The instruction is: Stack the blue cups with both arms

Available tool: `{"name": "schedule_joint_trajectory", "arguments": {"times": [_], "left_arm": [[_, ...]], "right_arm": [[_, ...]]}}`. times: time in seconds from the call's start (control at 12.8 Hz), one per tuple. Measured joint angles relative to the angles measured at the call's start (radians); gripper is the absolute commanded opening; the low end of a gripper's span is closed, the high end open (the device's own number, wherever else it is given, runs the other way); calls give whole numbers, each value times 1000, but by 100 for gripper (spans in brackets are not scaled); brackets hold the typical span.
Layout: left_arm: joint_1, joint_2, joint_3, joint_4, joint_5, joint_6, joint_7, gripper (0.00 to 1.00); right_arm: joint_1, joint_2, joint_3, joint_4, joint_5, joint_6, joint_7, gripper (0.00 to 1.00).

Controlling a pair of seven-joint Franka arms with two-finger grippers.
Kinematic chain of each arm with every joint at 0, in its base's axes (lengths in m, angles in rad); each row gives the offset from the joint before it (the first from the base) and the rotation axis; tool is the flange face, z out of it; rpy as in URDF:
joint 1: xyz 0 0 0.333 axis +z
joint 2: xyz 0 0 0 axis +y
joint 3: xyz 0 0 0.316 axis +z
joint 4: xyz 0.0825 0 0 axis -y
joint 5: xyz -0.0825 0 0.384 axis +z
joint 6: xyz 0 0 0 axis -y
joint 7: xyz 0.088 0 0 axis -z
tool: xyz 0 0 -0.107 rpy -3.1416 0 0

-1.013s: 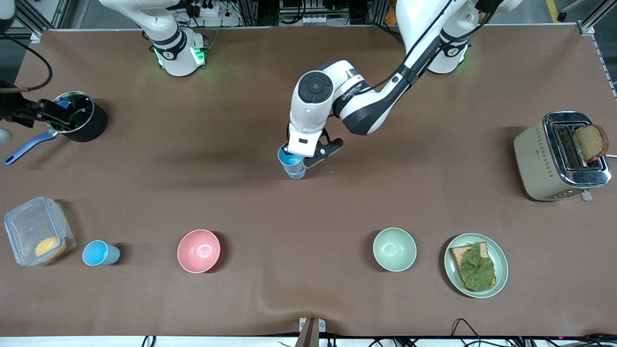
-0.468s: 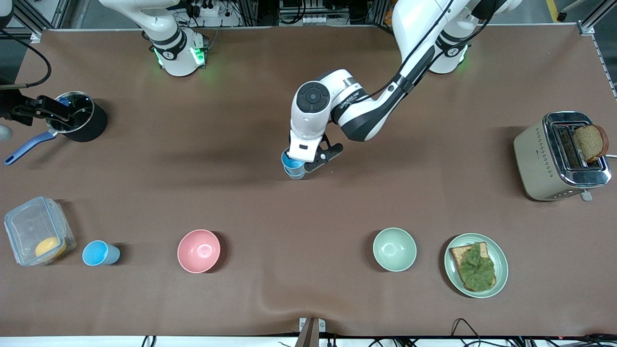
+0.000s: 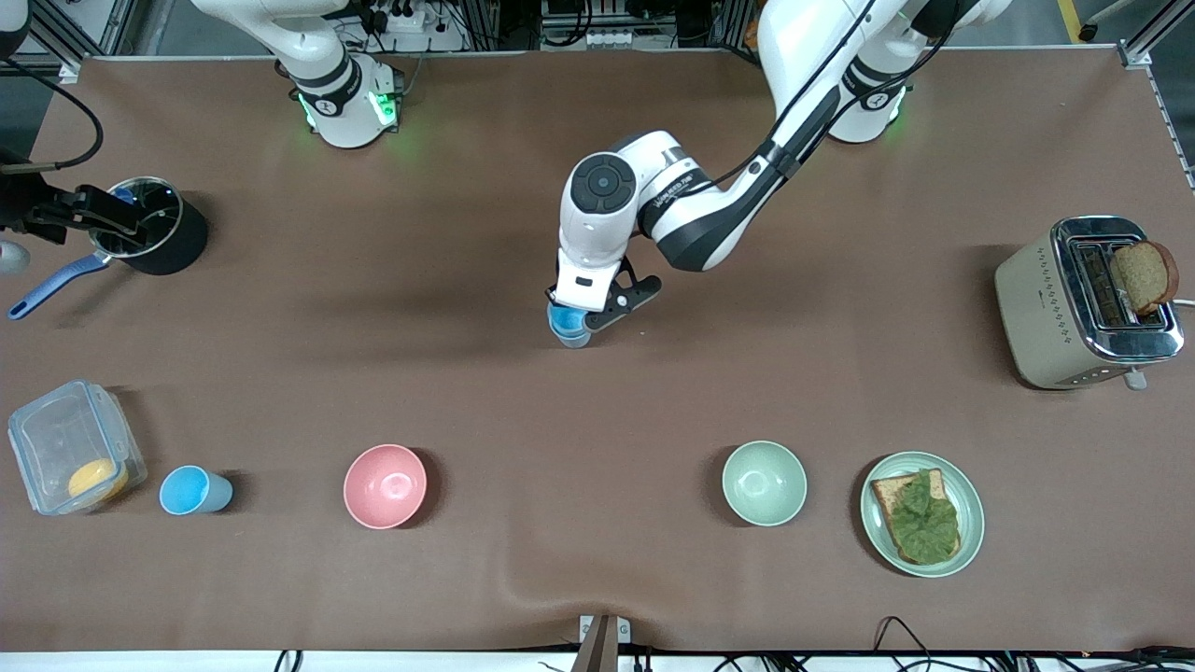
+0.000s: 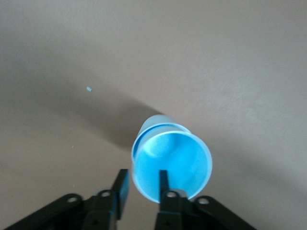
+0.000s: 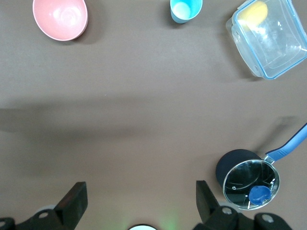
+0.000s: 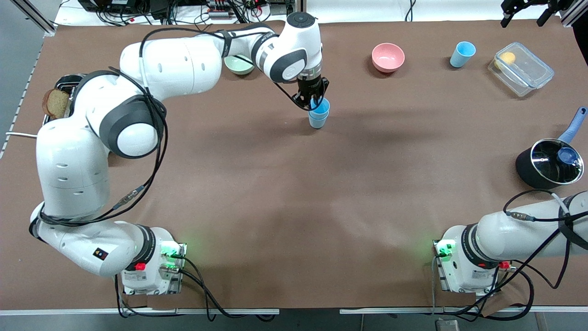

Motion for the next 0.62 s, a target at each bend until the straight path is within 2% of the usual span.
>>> {"name": "schedule_joint_trajectory", "arguments": {"times": [0.31, 0.47, 0.62], "left_arm": [[35, -83, 36, 25, 137, -3, 2, 100], [98, -140, 48, 26, 159, -19, 47, 100], [185, -202, 50, 27, 163, -74, 188, 100]], "right_arm": [[1, 0, 3, 0, 0, -8, 0, 100], [1, 0, 3, 0, 0, -7, 0, 100], [1, 0, 3, 0, 0, -5, 0, 100]]}}
